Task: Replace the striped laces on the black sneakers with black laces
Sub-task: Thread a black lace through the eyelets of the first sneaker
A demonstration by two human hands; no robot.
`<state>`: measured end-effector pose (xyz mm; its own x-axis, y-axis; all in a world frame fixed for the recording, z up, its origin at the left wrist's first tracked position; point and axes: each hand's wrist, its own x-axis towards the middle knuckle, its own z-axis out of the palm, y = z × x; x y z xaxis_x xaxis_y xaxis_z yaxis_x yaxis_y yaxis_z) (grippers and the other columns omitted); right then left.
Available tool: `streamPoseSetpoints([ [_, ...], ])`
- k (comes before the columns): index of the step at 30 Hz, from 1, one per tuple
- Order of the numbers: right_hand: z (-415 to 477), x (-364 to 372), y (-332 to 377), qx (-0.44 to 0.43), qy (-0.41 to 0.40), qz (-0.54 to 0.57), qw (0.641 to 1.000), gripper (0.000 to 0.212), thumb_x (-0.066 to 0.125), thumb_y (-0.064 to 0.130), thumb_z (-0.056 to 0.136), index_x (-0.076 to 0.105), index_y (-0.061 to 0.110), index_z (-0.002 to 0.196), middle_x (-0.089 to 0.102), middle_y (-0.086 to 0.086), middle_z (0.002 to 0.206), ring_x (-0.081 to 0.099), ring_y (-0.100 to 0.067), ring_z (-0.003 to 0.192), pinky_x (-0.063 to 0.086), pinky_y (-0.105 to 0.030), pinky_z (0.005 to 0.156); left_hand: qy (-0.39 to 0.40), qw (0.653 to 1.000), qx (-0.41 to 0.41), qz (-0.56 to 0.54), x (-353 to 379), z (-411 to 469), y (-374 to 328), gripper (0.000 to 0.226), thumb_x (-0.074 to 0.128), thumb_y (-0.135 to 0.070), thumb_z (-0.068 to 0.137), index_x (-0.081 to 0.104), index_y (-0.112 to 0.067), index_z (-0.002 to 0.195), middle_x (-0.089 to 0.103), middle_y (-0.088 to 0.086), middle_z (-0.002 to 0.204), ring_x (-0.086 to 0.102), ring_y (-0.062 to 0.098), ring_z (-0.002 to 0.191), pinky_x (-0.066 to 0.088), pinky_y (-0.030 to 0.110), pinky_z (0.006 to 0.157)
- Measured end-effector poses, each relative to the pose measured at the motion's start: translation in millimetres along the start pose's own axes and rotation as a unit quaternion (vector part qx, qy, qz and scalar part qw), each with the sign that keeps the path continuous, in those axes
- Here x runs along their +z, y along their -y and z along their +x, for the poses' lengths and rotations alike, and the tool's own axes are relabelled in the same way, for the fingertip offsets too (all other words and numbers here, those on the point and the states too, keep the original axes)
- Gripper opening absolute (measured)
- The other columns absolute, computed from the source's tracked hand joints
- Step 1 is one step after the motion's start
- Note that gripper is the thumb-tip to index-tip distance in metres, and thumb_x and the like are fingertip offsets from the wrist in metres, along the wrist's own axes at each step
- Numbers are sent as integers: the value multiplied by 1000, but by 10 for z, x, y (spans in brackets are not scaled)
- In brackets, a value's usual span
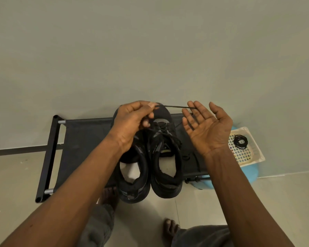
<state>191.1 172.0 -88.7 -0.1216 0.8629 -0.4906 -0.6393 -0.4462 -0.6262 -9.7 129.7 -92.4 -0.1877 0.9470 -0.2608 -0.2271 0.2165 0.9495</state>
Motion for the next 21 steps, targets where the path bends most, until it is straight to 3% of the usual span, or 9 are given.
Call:
streamPoseSetpoints([
  [6, 95, -100, -17, 5, -86, 0, 996, 40, 55, 37, 96, 63, 7, 121, 69, -10, 122, 68, -29, 117, 52, -36, 95, -157, 986, 35, 30, -448, 92, 16, 10, 71, -17, 97, 80, -12, 99, 72, -5, 77, 44, 6, 51, 44, 24, 55],
  [9, 97, -95, -67, 9, -124, -182, 976, 22, 55, 31, 100, 63, 13, 109, 75, -10, 107, 74, -25, 93, 56, -32, 75, -189, 981, 45, 19, -548, 88, 14, 15, 65, -9, 100, 78, -12, 107, 75, -2, 86, 48, 5, 53, 39, 17, 47],
  [10, 87, -118, -104, -18, -139, -314, 939, 20, 57, 30, 99, 66, 16, 110, 77, -9, 101, 73, -22, 84, 55, -31, 70, -179, 981, 54, 45, -531, 69, 25, 18, 64, -7, 100, 78, -13, 109, 77, -1, 89, 54, 3, 57, 40, 15, 47],
  [12, 88, -173, -174, -132, -153, -568, 798, 28, 62, 32, 94, 71, 23, 119, 76, -2, 101, 69, -18, 86, 56, -34, 77, -126, 981, 83, 124, -412, 25, 39, 20, 65, -5, 99, 78, -16, 111, 80, -2, 94, 69, 1, 76, 47, 14, 57],
  [13, 80, -165, -202, -192, -135, -619, 750, 32, 64, 30, 92, 70, 27, 123, 73, 1, 104, 67, -15, 87, 56, -34, 82, -89, 978, 93, 162, -333, 6, 56, 19, 67, -6, 99, 77, -16, 111, 81, -4, 95, 73, 2, 87, 51, 16, 65],
  [14, 69, -134, -229, -229, -86, -616, 749, 37, 65, 24, 92, 68, 30, 128, 71, 4, 108, 64, -11, 82, 56, -33, 81, -53, 974, 102, 193, -255, -3, 79, 17, 69, -8, 98, 76, -17, 111, 81, -4, 94, 75, 4, 92, 55, 20, 73],
  [17, 48, -14, -329, -176, 123, -479, 851, 50, 62, -1, 95, 63, 26, 137, 71, 2, 123, 60, -12, 64, 54, -27, 61, 21, 956, 137, 260, -48, -26, 155, 12, 76, -14, 93, 78, -21, 102, 79, -8, 89, 76, 9, 88, 61, 36, 84],
  [19, 39, 13, -381, -167, 183, -467, 849, 40, 61, -2, 98, 68, 20, 131, 76, -1, 112, 67, -15, 67, 55, -27, 59, 35, 947, 156, 280, 36, -34, 187, 11, 77, -14, 92, 80, -23, 99, 78, -10, 88, 75, 7, 83, 62, 36, 82],
  [21, 33, -11, -382, -195, 152, -505, 827, 30, 65, 4, 97, 75, 20, 121, 79, 3, 100, 74, -13, 76, 60, -32, 68, 40, 946, 157, 282, 51, -24, 205, 12, 78, -14, 92, 81, -24, 99, 78, -13, 87, 73, 3, 79, 61, 30, 78],
])
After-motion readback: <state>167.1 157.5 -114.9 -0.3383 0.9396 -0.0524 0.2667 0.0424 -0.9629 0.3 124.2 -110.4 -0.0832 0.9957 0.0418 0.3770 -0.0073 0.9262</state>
